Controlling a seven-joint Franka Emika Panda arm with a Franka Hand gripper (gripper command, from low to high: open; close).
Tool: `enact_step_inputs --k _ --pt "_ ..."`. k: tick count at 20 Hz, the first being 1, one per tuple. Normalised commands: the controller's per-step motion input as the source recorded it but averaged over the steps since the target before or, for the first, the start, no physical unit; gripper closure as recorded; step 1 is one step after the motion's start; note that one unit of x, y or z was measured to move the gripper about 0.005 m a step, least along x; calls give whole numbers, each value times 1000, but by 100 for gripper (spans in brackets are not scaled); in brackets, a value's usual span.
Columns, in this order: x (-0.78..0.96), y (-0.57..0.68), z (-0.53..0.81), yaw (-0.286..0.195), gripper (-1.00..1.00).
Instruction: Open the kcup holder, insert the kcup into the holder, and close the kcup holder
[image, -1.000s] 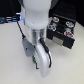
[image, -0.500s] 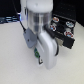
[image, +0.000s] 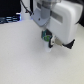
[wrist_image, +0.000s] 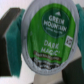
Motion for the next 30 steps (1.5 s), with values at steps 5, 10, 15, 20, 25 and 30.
enact_step_inputs --k 5,10,15,20,25,30 --pt "-191 457 423 90 100" --pt "-265 489 329 78 100" --pt "-457 406 218 128 100" --pt "-449 368 134 118 100" --pt "-524 354 -12 126 100" --pt "-585 241 -234 126 100"
